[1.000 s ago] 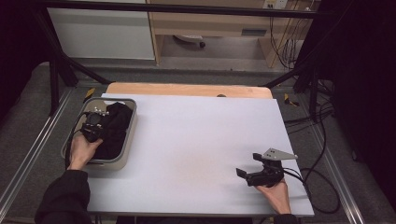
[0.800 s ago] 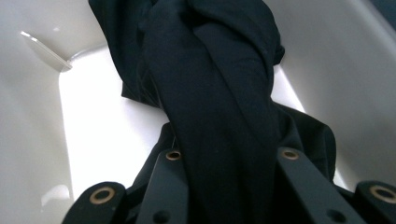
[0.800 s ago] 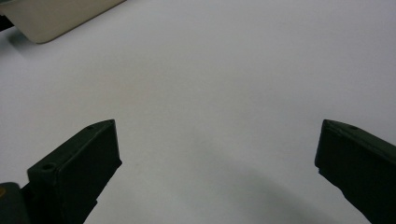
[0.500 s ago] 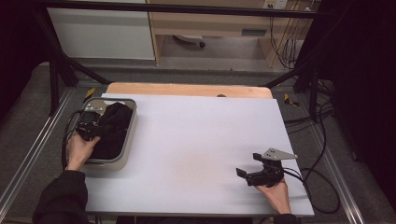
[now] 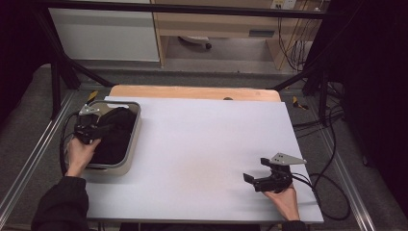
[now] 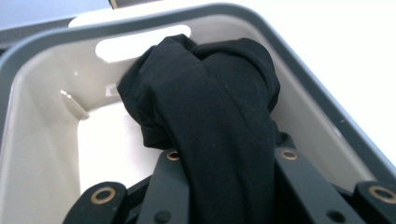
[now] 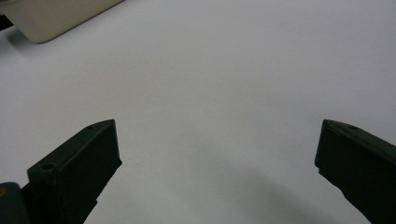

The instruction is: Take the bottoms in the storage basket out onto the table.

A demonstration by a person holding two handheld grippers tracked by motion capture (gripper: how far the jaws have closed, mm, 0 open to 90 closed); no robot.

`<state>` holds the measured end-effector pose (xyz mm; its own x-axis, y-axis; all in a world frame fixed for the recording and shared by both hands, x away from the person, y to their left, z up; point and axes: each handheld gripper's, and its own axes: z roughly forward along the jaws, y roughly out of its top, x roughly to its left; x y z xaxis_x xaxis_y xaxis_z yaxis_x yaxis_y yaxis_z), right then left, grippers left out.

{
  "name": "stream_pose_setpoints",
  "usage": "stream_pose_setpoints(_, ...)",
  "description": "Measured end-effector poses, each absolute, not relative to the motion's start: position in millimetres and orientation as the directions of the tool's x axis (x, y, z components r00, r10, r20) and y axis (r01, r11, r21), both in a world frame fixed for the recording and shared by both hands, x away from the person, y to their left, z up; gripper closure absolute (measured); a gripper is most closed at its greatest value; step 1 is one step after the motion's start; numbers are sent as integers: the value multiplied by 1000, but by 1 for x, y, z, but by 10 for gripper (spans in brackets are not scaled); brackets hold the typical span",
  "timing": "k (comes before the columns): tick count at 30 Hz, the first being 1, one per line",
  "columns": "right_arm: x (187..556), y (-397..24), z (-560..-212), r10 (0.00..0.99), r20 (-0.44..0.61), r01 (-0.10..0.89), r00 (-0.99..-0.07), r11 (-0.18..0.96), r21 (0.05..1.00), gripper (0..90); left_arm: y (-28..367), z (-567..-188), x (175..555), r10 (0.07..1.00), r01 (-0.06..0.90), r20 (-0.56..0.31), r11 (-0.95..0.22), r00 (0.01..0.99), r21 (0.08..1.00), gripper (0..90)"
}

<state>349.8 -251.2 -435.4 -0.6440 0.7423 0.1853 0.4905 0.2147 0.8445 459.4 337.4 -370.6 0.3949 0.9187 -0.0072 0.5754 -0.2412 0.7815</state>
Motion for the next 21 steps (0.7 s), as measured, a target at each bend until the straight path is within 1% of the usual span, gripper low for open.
stream_pose_setpoints(11,350,-251,-435,742,185,490,-644,214,845,6,336,-358,446,916,498,-22,-197,400,845,757)
stream_pose_setpoints(21,350,-252,-435,740,185,488,-646,215,846,6,336,-350,436,915,438,-30,-164,402,884,759)
